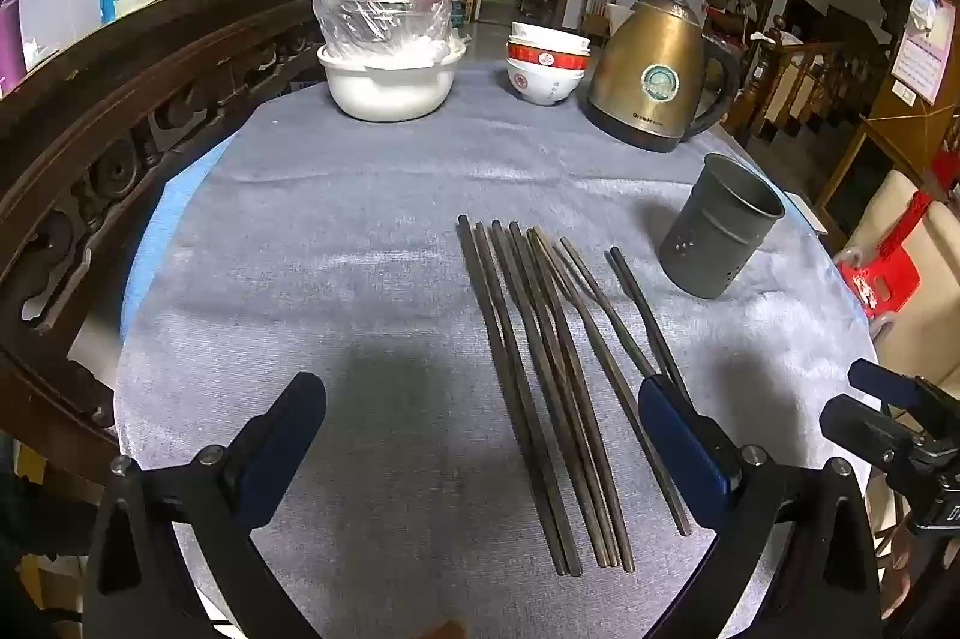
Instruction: Organize utensils
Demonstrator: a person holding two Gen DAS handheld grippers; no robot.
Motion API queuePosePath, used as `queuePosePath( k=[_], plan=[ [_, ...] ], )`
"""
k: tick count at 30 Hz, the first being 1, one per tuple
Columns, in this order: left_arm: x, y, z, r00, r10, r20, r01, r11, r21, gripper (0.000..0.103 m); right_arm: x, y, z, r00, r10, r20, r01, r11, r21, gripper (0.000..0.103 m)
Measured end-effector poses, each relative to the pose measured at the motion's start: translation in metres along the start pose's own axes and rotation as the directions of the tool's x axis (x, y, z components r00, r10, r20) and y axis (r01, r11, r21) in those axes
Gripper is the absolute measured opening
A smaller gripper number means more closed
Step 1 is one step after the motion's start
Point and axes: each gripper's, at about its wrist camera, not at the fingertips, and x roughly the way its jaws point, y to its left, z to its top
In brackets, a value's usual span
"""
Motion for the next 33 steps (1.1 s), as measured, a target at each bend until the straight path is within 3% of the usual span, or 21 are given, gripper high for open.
queuePosePath(
  k=[33],
  plan=[
    [-0.0012,0.0029,-0.0009,1.0,-0.01,-0.005,0.01,1.0,-0.006,0.103,-0.0006,0.0096,-0.0005,1.0,0.009,0.013,-0.008,0.999,-0.033,0.103]
  ],
)
